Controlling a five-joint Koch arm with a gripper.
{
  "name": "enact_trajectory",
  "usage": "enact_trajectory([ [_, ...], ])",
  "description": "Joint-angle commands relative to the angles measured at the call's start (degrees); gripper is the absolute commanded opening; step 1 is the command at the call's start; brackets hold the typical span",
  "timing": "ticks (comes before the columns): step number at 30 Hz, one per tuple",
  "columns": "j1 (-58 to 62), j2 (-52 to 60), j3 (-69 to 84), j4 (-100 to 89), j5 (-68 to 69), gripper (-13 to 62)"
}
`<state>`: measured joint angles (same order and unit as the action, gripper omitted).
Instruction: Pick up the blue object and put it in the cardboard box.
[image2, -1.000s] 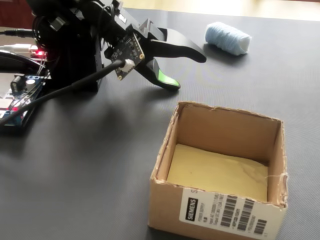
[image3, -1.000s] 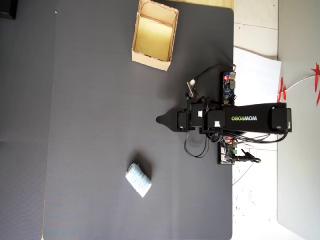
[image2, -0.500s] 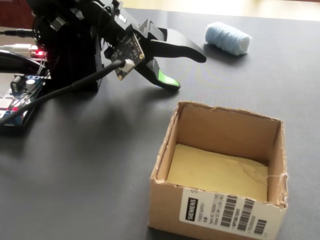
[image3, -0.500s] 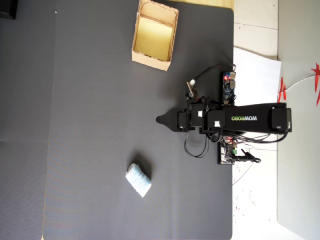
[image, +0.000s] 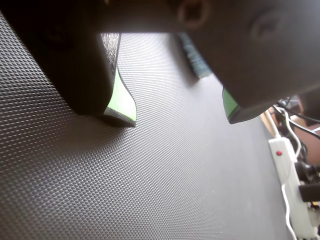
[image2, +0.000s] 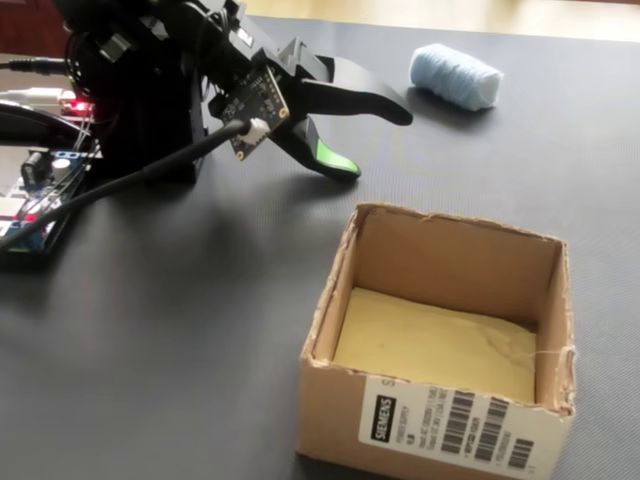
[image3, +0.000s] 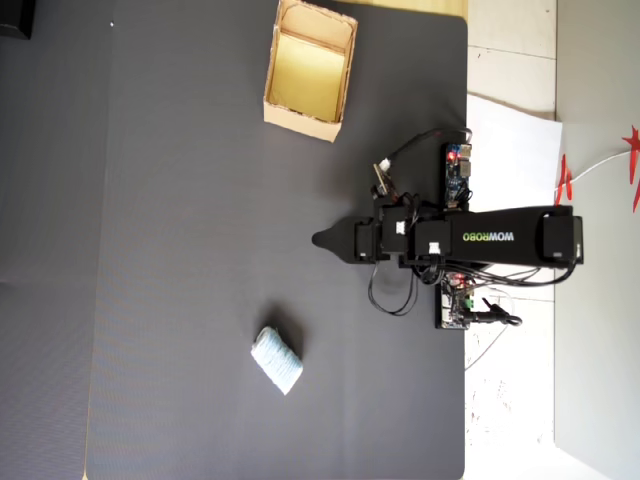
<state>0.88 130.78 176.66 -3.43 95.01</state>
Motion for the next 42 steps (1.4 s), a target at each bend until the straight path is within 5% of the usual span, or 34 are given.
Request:
enact_trajectory([
  [1,-0.26,4.92,2.02,6.42,0.35,34.1],
  [31,-0.70,4.92,2.02,6.42,0.44,34.1],
  [42,-9.58,4.92,2.02,-0.09,0.44,34.1],
])
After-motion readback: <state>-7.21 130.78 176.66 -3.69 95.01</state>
